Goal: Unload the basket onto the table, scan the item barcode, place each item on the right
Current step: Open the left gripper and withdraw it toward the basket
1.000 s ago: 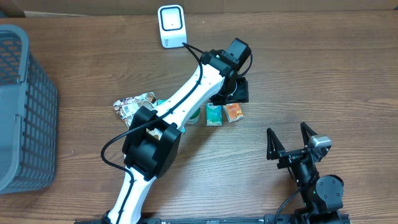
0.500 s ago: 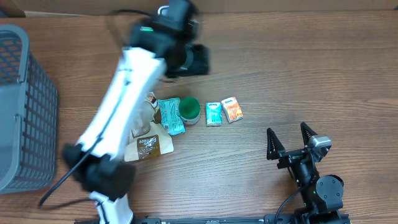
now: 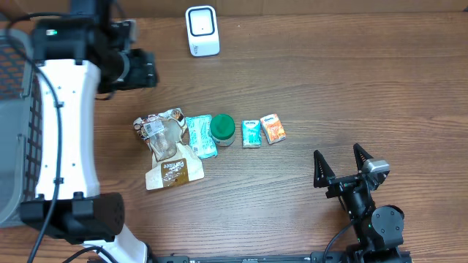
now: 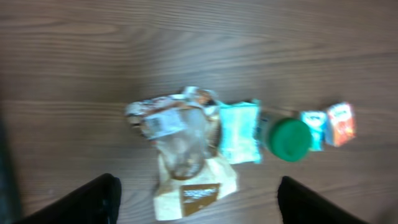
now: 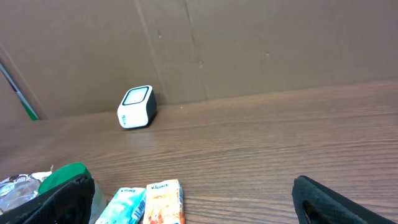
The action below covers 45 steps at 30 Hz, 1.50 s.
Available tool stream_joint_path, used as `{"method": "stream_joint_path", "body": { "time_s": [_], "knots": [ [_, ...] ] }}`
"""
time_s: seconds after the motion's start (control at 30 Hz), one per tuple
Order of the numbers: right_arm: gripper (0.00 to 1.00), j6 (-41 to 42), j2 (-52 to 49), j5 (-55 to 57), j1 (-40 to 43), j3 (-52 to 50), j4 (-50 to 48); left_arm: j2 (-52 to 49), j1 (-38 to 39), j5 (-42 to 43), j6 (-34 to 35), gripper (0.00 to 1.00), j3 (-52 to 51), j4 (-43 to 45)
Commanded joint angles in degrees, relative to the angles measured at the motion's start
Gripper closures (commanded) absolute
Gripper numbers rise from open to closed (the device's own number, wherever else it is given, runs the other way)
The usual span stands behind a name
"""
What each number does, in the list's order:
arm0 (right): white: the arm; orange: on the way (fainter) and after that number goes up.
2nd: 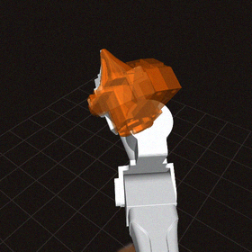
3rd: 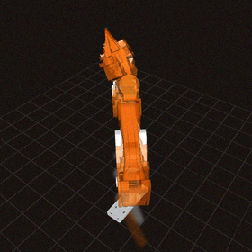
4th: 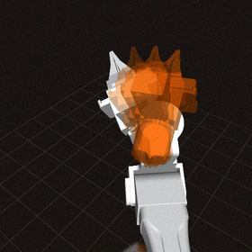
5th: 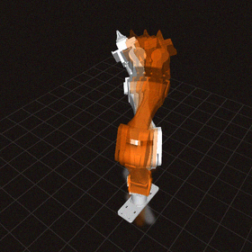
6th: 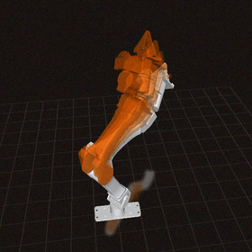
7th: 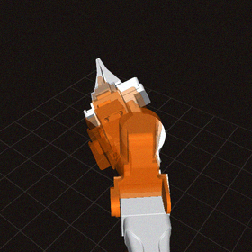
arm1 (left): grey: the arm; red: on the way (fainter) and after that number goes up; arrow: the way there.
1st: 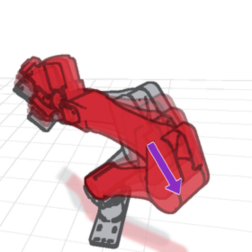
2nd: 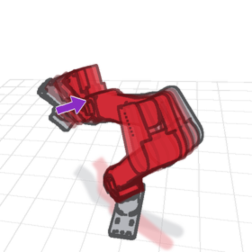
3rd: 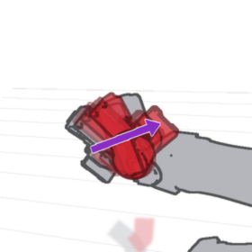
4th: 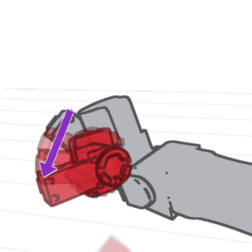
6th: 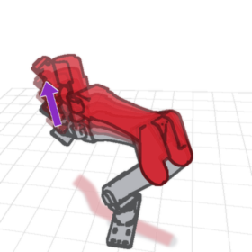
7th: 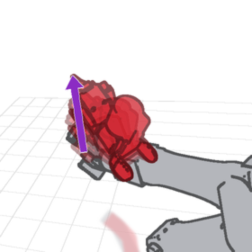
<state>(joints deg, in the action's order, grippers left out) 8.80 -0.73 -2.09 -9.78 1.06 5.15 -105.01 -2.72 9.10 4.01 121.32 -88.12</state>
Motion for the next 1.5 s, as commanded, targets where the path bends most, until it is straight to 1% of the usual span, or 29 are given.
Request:
{"method": "stream_joint_path", "body": {
  "time_s": [0.0, 0.13, 0.23, 0.37, 0.53, 0.63, 0.93, 1.03, 1.4, 1.47],
  "knots": [
    [0.00, -0.20, 0.57, 0.52, 0.22, -0.59, -0.37, 0.13, -3.76, -1.14, -4.90, 0.10, 0.28, -0.13],
    [0.00, -0.20, 0.57, 0.52, 0.22, -0.59, -0.37, 0.13, -6.21, -1.14, -4.90, 0.03, 0.15, -0.55],
    [0.00, -0.20, 0.57, 0.55, 0.22, -0.59, -0.37, 0.11, -6.71, -0.63, -4.11, 0.00, -0.24, -0.59],
    [0.00, -0.20, 0.57, 0.52, 0.22, -0.59, -0.37, 0.09, -6.71, -0.85, -1.16, 0.01, -0.79, -2.21],
    [0.00, -0.20, 0.57, 0.52, 0.22, -0.59, -0.37, 0.09, -6.71, -4.94, 2.93, 0.00, -2.19, -4.02],
    [0.00, -0.20, 0.57, 0.55, 0.22, -0.59, -0.35, 0.09, -6.69, -5.01, 4.28, 0.00, -3.96, -4.02],
    [0.00, -0.20, 0.57, 0.55, 0.22, -0.59, -0.37, 0.09, -6.67, -2.71, 4.39, 0.01, -10.84, -0.24],
    [0.00, -0.20, 0.57, 0.52, 0.22, -0.59, -0.37, 0.09, -6.62, -1.57, 4.39, 0.01, -11.04, 0.66],
    [0.00, -0.20, 0.57, 0.52, 0.22, -0.59, -0.37, 0.09, -6.67, -2.34, 4.31, 0.00, -11.04, 1.33],
    [0.00, -0.20, 0.57, 0.52, 0.22, -0.59, -0.37, 0.09, -6.67, -2.34, 3.21, 0.00, -11.04, 2.19]
  ]
}}
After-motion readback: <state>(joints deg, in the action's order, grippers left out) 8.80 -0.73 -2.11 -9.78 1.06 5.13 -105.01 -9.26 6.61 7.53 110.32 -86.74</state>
